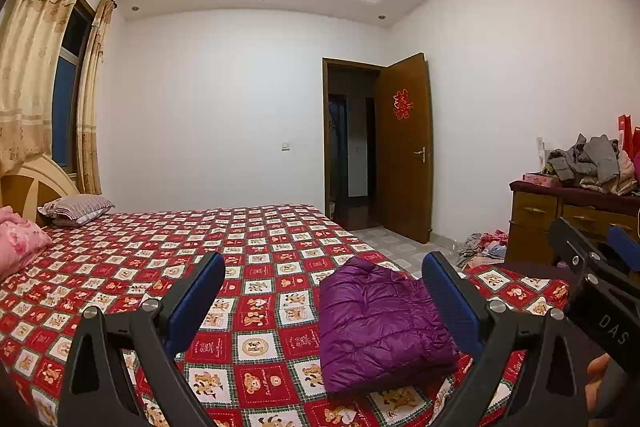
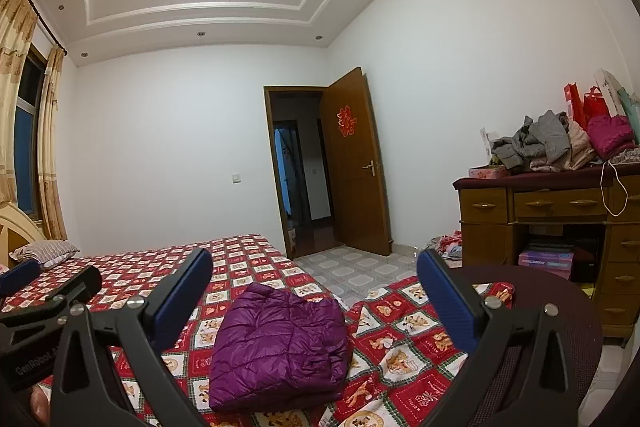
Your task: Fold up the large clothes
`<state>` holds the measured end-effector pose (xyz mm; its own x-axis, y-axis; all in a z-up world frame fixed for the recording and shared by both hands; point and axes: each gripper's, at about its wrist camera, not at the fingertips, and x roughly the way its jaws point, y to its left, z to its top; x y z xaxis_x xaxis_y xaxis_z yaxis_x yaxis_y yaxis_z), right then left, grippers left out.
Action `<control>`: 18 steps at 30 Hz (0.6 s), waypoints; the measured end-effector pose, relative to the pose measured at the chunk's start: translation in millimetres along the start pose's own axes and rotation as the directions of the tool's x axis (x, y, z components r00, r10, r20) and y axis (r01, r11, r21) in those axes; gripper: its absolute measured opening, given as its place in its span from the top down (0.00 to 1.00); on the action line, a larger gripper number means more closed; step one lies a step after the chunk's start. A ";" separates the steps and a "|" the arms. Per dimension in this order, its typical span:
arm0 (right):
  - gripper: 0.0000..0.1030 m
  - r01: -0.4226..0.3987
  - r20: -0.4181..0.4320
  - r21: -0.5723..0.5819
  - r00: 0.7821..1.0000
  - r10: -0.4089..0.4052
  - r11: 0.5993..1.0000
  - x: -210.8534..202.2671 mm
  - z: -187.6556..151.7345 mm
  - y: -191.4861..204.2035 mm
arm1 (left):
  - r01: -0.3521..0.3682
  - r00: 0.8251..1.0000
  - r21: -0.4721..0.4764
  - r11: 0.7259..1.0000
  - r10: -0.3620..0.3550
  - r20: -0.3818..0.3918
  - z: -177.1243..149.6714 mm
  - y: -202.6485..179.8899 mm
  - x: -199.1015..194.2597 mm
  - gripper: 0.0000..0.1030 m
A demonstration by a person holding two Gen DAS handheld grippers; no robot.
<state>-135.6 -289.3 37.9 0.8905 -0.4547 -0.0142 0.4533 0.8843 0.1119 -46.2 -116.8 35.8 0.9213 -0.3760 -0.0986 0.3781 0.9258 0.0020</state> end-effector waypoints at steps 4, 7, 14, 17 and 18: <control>0.00 0.000 -0.003 -0.001 1.000 0.000 1.000 -0.2 0.3 -0.1 | -0.001 1.000 0.000 1.000 0.001 -0.002 -0.8 -0.1 -0.1 0.03; 0.00 -0.001 -0.006 -0.002 1.000 0.001 1.000 -1.1 0.6 0.6 | -0.008 1.000 0.000 1.000 0.008 0.001 -1.4 0.0 -0.3 0.03; 0.00 0.001 -0.006 -0.003 1.000 -0.001 1.000 -0.9 0.4 0.6 | -0.020 1.000 0.009 1.000 0.020 0.002 -2.1 -0.8 0.3 0.03; 0.00 0.001 -0.008 -0.003 1.000 -0.001 1.000 -1.7 0.4 0.6 | -0.031 1.000 0.016 0.999 0.031 -0.001 -3.0 -0.9 1.8 0.03; 0.00 0.002 -0.009 -0.004 1.000 -0.002 1.000 -2.1 0.4 0.6 | -0.032 0.999 0.016 0.999 0.032 -0.007 -3.3 -0.7 3.0 0.03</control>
<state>-137.2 -287.9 38.4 0.8900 -0.4555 -0.0231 0.4551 0.8838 0.1081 -44.0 -118.4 32.2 0.9322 -0.3463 -0.1056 0.3502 0.9364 0.0207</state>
